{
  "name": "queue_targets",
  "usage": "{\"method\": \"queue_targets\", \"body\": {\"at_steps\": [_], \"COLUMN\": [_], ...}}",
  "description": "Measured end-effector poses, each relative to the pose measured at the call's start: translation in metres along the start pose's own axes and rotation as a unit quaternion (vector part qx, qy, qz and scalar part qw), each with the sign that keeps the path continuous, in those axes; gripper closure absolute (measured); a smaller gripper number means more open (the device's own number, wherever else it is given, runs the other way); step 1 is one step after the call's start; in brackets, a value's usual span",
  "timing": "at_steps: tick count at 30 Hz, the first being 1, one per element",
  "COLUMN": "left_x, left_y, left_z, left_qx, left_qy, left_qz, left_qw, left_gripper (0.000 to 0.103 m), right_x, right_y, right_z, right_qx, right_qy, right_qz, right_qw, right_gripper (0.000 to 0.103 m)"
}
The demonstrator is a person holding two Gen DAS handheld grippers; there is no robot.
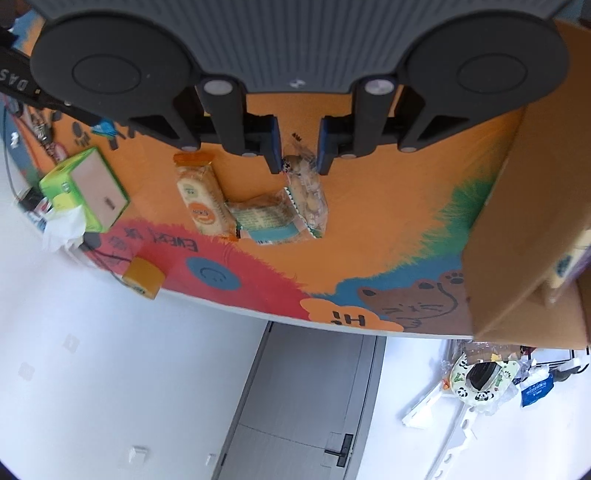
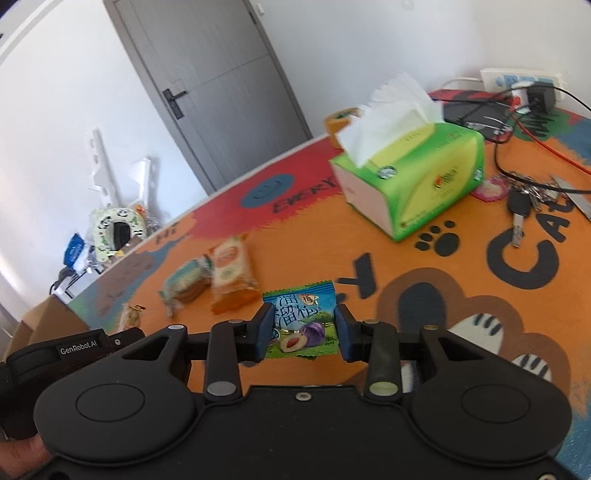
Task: Organize snacks
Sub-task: 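Grasp the small peanut packet with the left gripper while the right gripper holds the candy packet, then carry both packets over the cardboard box and open both grippers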
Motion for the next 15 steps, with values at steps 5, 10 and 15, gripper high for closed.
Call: {"method": "queue_targets", "body": {"at_steps": [5,10,15], "left_x": [-0.009,-0.02,-0.028], "left_y": [0.001,0.004,0.008], "left_z": [0.021,0.044,0.067], "left_qx": [0.015,0.032,0.053], "left_qy": [-0.006,-0.015,-0.019], "left_qz": [0.005,0.008,0.005], "left_qw": [0.9999,0.9993,0.9984], "left_gripper": [0.085,0.085,0.085], "right_x": [-0.021,-0.041,-0.062], "right_y": [0.0,-0.003,-0.006], "right_z": [0.004,0.01,0.018], "right_qx": [0.006,0.013,0.022], "right_qy": [0.013,0.024,0.034], "right_qz": [0.013,0.022,0.034], "right_qw": [1.0,0.999,0.999], "right_gripper": [0.067,0.067,0.067]}}
Point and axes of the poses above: each gripper's, at about its wrist camera, not at the fingertips, and z roughly against the way its jaws point, x to its right, y to its top, the point moved 6 cm from there along -z, roughly the way its jaws point, and after that the axes turned 12 degrees about -x, right-handed, at the moved point
